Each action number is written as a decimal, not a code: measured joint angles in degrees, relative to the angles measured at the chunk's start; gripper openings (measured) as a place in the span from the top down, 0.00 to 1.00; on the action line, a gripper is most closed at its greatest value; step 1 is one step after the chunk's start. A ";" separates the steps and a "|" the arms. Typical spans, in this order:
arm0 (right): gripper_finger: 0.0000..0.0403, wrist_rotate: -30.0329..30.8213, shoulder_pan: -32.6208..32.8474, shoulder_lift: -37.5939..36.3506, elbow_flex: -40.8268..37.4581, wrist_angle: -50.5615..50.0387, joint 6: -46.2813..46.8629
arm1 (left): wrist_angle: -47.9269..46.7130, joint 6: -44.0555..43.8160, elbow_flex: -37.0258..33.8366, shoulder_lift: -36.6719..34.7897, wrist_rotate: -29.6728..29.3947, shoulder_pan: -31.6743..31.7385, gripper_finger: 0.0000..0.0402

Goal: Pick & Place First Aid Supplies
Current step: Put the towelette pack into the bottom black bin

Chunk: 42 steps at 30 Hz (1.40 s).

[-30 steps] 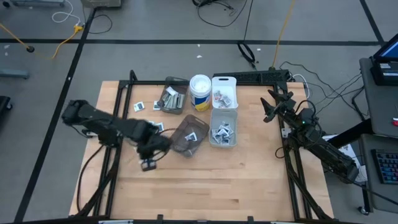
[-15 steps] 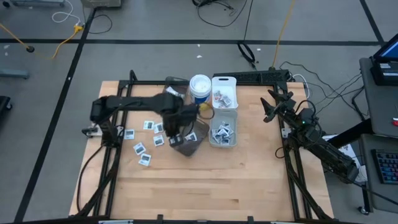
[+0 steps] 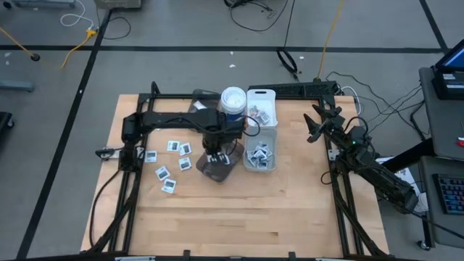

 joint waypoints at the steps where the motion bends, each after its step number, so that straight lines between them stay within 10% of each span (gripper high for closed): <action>1: 0.35 -0.01 0.00 0.00 0.01 0.01 -0.01 | 1.38 0.00 -0.58 0.00 -0.04 -0.14 1.00; 28: 0.35 0.01 0.01 0.00 0.02 -0.01 -0.02 | 21.81 -2.76 -15.12 1.79 -0.59 -3.02 0.99; 42: 0.35 0.01 0.00 0.00 0.02 -0.01 0.00 | 22.46 -4.25 -15.11 1.86 0.45 -2.80 0.50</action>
